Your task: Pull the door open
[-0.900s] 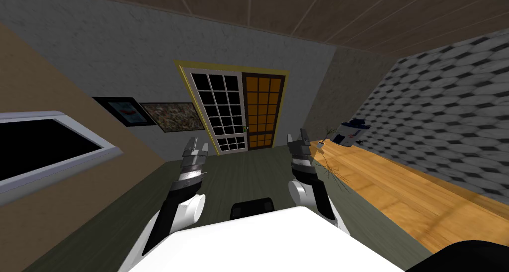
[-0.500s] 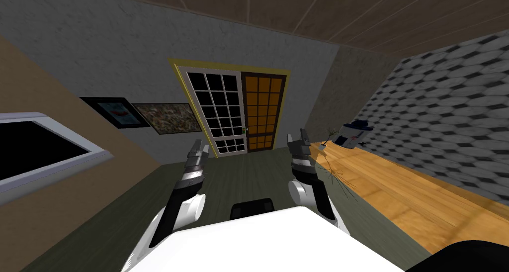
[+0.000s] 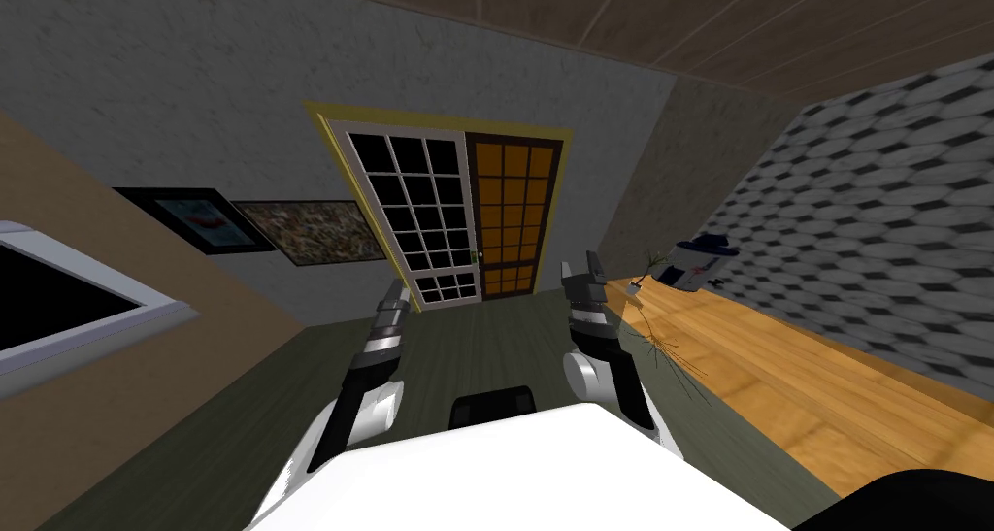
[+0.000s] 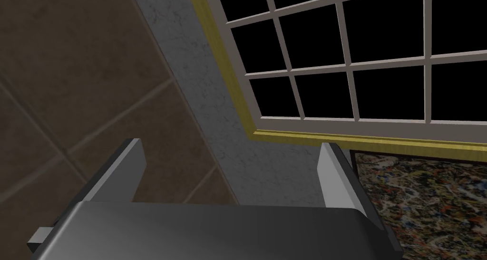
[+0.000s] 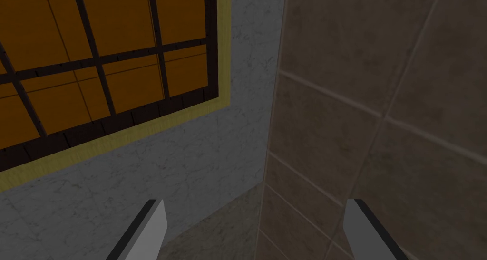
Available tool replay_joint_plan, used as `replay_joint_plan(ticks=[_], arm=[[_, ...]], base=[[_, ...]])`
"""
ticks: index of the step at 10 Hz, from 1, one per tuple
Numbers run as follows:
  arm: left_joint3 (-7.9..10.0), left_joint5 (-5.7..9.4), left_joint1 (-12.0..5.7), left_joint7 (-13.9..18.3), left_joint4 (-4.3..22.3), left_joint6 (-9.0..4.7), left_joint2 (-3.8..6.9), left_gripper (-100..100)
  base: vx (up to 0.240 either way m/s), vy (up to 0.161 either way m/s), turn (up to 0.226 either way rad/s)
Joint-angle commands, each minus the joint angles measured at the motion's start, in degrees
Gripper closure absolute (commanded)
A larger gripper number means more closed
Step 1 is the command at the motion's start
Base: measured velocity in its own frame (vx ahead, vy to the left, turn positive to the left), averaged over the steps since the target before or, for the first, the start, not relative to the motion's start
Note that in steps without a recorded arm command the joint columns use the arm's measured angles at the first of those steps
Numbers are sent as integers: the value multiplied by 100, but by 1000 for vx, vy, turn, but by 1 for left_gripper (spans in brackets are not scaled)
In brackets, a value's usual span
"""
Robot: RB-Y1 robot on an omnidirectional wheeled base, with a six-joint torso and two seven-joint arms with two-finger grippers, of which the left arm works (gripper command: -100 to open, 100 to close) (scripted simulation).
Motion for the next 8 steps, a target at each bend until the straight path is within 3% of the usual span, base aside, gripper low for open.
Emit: replay_joint_plan(ticks=[1, 8], arm=[[63, -6, -46, -154, 194, -64, 59, -100], [238, -104, -240, -924, 1118, -397, 204, -100]], base=[[144, -10, -6], [128, -43, -4]])
